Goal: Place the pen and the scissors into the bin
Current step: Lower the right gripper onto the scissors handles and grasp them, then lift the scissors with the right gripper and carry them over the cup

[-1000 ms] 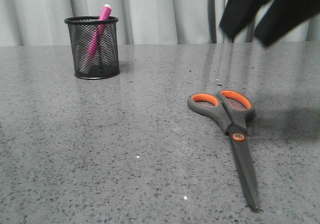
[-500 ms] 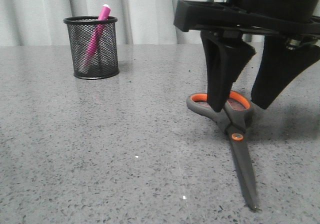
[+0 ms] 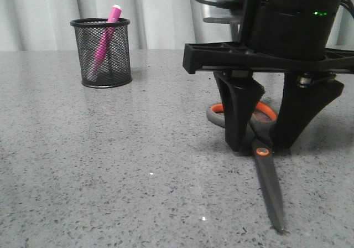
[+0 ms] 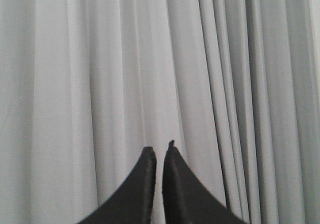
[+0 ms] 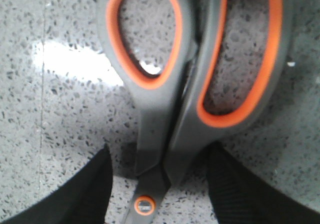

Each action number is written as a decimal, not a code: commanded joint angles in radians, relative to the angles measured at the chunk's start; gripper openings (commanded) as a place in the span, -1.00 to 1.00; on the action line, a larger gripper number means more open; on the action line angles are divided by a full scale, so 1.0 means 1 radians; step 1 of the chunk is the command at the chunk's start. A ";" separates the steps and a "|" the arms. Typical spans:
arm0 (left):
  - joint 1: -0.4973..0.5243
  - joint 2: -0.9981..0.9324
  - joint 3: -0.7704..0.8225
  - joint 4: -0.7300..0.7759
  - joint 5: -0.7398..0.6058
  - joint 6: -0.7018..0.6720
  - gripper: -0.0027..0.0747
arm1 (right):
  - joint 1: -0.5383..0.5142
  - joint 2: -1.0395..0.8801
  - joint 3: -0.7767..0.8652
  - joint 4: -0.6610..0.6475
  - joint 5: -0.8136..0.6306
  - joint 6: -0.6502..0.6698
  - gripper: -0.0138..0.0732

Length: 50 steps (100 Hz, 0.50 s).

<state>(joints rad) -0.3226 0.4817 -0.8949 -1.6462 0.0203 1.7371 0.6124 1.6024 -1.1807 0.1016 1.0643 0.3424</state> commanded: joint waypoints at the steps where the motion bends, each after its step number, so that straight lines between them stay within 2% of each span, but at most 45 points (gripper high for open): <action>1: -0.012 0.015 -0.025 -0.009 0.020 -0.012 -0.90 | 0.000 0.006 -0.019 -0.007 -0.039 0.002 0.16; 27: -0.012 0.015 -0.025 -0.009 0.020 -0.012 -0.90 | 0.012 0.078 -0.045 -0.079 0.012 0.002 -0.37; 31: -0.012 0.015 -0.025 -0.009 0.020 -0.012 -0.90 | 0.018 0.085 -0.050 -0.102 0.015 0.002 -0.47; 40: -0.012 0.015 -0.025 -0.009 0.020 -0.012 -0.90 | 0.020 0.089 -0.068 -0.133 0.022 0.002 -0.86; 50: -0.012 0.015 -0.025 0.001 0.020 -0.012 -0.90 | 0.020 0.084 -0.112 -0.199 0.019 0.002 -0.82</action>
<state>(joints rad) -0.3286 0.4817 -0.8949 -1.6462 0.0220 1.7371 0.6342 1.6824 -1.2563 0.0113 1.1466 0.3548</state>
